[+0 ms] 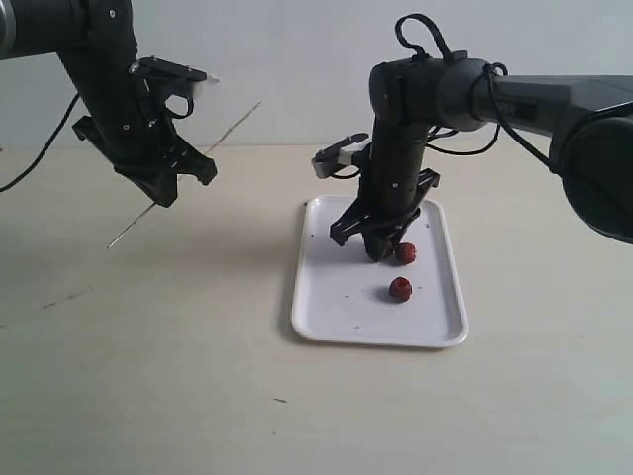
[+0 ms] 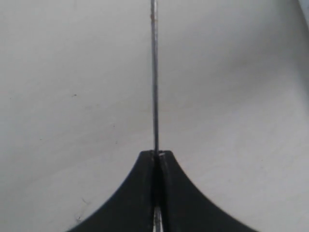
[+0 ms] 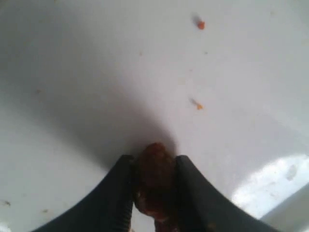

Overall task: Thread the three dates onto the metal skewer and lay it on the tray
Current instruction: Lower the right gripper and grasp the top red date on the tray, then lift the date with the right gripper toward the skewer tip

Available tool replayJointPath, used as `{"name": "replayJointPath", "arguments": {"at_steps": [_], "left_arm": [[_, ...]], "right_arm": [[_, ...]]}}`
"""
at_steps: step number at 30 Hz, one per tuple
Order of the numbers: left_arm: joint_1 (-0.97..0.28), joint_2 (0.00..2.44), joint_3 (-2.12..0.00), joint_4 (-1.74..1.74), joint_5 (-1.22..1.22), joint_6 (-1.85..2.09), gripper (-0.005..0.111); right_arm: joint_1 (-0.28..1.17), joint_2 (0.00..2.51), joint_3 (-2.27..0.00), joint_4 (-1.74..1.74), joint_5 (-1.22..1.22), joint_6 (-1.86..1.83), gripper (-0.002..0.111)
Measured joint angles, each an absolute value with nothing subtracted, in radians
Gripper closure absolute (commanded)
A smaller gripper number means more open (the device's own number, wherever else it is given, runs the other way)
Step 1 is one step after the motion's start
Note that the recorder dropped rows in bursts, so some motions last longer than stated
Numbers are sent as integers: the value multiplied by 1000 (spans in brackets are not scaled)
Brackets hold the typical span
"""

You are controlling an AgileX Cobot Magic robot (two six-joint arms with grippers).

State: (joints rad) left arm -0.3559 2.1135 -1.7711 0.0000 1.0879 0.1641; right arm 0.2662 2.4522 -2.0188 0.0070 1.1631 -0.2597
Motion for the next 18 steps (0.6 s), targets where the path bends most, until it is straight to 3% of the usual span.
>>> {"name": "replayJointPath", "arguments": {"at_steps": [7, 18], "left_arm": [[-356, 2135, -1771, 0, 1043, 266, 107], [-356, 2163, -1692, -95, 891, 538, 107]], "right_arm": [[215, 2357, -2019, 70, 1212, -321, 81], [-27, 2327, -2019, 503, 1222, -479, 81]]}}
